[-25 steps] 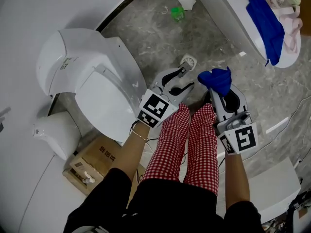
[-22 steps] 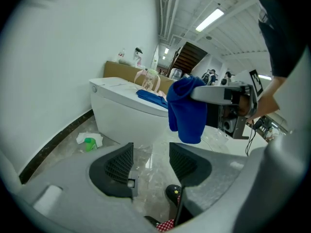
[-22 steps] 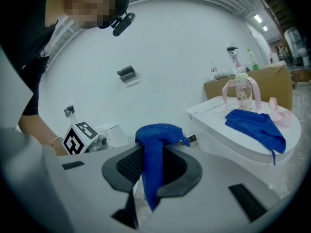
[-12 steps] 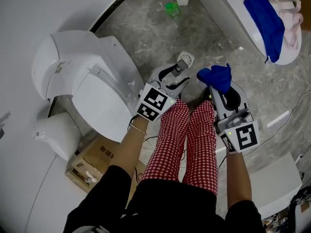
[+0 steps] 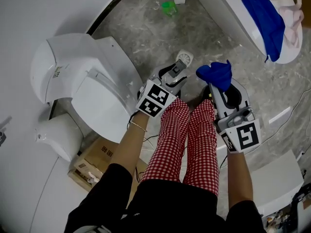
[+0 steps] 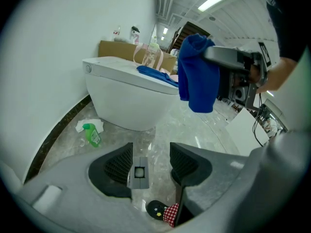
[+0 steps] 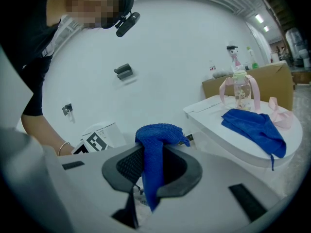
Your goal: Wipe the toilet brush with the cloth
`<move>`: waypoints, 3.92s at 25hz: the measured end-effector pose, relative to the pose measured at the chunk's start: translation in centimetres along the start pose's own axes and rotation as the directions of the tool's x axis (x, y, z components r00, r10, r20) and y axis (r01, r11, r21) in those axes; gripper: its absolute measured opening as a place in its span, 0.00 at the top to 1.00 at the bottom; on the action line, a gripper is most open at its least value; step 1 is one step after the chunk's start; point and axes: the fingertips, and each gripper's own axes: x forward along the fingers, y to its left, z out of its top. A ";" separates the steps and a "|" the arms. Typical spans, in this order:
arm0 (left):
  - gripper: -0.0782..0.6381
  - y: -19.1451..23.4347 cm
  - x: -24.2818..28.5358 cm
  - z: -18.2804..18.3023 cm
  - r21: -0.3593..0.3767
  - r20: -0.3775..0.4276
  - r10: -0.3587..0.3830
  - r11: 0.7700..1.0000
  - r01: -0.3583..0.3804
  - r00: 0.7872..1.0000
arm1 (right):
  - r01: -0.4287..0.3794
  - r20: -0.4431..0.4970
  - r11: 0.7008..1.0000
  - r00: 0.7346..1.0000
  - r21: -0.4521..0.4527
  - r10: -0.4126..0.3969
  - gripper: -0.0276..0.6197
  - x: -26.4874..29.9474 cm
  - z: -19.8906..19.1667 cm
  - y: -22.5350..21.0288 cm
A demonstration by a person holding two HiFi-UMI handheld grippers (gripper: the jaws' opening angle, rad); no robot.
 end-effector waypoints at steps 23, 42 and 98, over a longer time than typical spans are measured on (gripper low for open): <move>0.58 2.0 4.8 -5.8 -0.046 -0.251 -0.007 0.999 -0.004 0.968 | 0.024 -0.008 1.000 1.000 0.014 -0.024 0.85 -1.8 -0.7 -2.4; 0.56 2.3 8.0 -7.9 -0.036 -0.372 -0.005 0.999 -0.009 0.928 | 0.041 0.017 0.999 0.999 0.028 -0.042 0.85 -3.2 -0.1 -4.4; 0.65 3.9 11.0 -11.1 0.104 -0.507 0.185 0.983 -0.154 0.842 | 0.096 -0.030 0.990 0.995 0.104 -0.093 0.85 -6.5 -3.2 -3.8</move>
